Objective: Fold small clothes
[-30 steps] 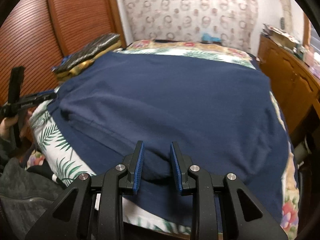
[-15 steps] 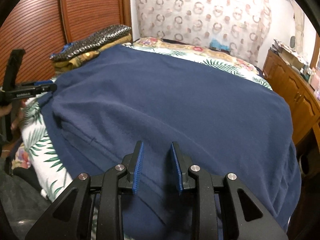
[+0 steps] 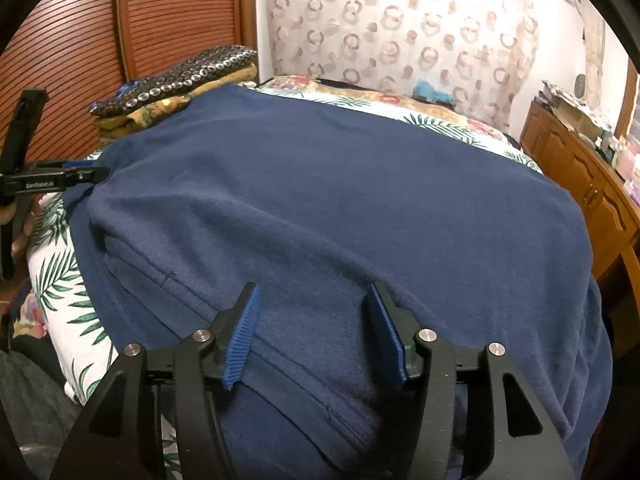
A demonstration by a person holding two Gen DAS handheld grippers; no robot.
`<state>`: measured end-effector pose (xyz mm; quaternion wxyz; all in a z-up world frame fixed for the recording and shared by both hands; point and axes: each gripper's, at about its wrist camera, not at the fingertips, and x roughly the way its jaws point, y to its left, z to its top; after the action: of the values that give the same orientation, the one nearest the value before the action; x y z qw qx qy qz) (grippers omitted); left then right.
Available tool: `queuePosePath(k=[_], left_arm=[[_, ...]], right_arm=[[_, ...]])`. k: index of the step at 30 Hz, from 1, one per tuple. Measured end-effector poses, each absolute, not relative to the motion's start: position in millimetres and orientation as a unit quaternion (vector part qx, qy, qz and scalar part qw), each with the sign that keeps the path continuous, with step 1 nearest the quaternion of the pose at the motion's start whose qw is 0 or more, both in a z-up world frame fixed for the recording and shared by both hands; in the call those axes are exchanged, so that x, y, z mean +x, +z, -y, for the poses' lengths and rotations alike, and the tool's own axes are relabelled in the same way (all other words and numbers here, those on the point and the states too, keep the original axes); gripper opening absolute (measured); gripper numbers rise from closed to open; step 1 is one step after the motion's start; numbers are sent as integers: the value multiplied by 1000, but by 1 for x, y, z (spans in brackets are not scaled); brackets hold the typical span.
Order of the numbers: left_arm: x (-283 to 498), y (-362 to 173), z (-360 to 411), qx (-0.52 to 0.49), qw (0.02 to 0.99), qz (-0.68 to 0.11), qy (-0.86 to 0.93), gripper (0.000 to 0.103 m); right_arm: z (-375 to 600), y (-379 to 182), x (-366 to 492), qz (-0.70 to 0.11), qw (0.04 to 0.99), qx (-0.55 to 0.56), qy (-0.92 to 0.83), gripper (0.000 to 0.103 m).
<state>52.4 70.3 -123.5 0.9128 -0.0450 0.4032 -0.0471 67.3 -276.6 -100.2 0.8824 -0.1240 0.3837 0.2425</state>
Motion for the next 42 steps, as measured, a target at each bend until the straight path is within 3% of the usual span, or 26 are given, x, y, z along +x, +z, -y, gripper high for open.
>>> queuePosePath(k=[13, 19, 21, 23, 26, 42], left_arm=[[64, -120, -59, -36, 906, -415, -83, 52], [68, -119, -68, -57, 904, -414, -88, 45], [68, -119, -68, -54, 904, -415, -85, 35], [68, -119, -67, -59, 902, -416, -98, 10], [67, -116, -62, -62, 903, -412, -104, 6], [87, -4, 59, -33, 909, -303, -283, 4]], right_arm=[[275, -101, 68, -384, 881, -126, 247, 61], [274, -101, 67, -384, 881, -126, 247, 61], [274, -101, 67, -384, 881, -126, 247, 61], [274, -101, 67, -384, 881, -126, 247, 61], [274, -101, 67, -384, 881, -126, 247, 62], [357, -63, 47, -361, 913, -59, 180, 58]])
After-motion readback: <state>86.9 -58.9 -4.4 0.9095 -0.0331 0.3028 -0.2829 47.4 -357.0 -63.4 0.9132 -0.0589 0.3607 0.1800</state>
